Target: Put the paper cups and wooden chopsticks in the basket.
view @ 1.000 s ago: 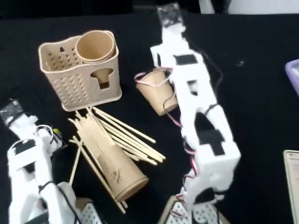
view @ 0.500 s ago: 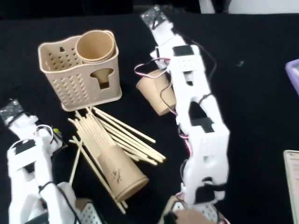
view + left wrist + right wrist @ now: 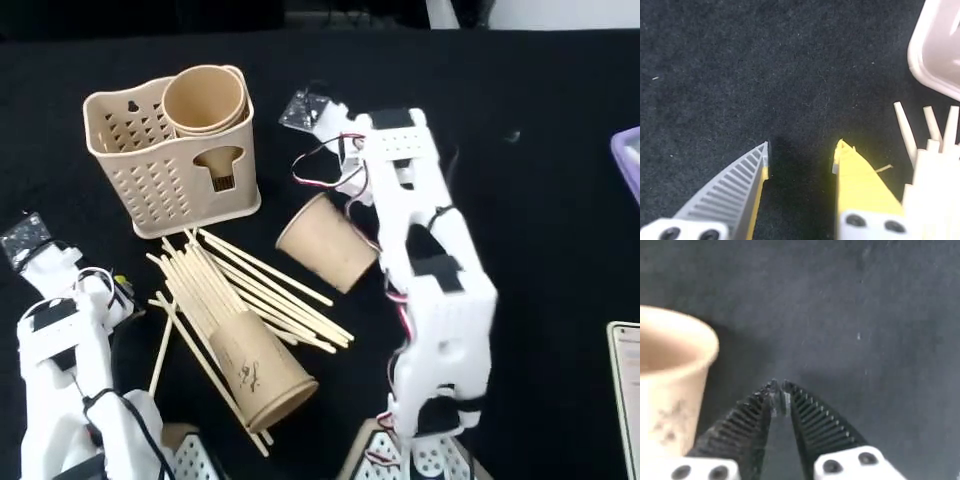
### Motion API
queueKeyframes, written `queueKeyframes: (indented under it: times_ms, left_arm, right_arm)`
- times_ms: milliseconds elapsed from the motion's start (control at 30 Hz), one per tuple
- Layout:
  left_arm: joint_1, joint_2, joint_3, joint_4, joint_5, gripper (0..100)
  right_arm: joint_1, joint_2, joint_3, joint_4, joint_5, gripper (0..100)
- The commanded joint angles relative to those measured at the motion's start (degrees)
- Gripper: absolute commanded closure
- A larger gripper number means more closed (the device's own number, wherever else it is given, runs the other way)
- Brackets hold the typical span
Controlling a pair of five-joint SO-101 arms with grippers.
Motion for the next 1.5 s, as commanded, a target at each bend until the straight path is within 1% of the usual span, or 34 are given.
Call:
queueKeyframes:
  times_ms: [0, 100, 200, 267, 367, 533, 633, 767, 900, 1000, 1133, 1267, 1400, 1467]
  left_arm:
    - [0.22, -1.32, -0.84, -0.53, -0.18, 78]
    - [0.22, -1.32, -0.84, -0.62, -0.18, 78]
    - [0.31, -1.32, -0.84, -0.79, -0.18, 78]
    - [0.31, -1.32, -0.84, -0.79, -0.18, 78]
    - [0.22, -1.32, -0.84, -0.7, -0.18, 78]
    - [0.4, -1.32, -0.84, -0.7, -0.18, 78]
    - [0.22, -1.32, -0.84, -0.53, -0.18, 78]
    - [0.22, -1.32, -0.84, -0.44, -0.18, 78]
    - [0.22, -1.32, -0.84, -0.44, -0.18, 78]
    - [0.22, -1.32, -0.84, -0.44, -0.18, 78]
    - [0.22, -1.32, -0.84, -0.44, -0.18, 78]
    - [0.22, -1.32, -0.84, -0.44, -0.18, 78]
    - [0.22, -1.32, -0.84, -0.44, -0.18, 78]
    - [0.22, -1.32, -0.84, -0.44, -0.18, 78]
  right_arm:
    - [3.96, -13.85, 9.01, -0.88, 1.23, 98.8]
    - [5.54, -22.9, 20.18, -2.99, 2.73, 98.8]
    - [3.96, -34.86, 33.45, -7.3, -1.05, 98.8]
    - [2.64, -44.09, 42.95, -13.27, -6.42, 98.8]
    - [-0.35, -58.59, 59.03, -25.23, -16.7, 98.6]
    - [-10.37, -79.78, 80.84, -43.16, -30.07, 98.6]
    - [-15.47, -88.31, 89.8, -49.76, -36.48, 98.6]
    - [-18.55, -92.7, 97.36, -51.16, -37.27, 98.6]
    - [-18.73, -93.05, 102.64, -51.16, -36.4, 98.6]
    - [-15.03, -93.14, 105.27, -51.52, -31.21, 98.6]
    - [-4.31, -93.23, 105.45, -51.87, -25.32, 98.6]
    - [5.63, -92.88, 106.33, -59.25, -20.04, 98.6]
    - [12.13, -92.97, 105.98, -65.14, -19.25, 98.6]
    - [14.07, -93.23, 104.04, -65.49, -21.27, 98.6]
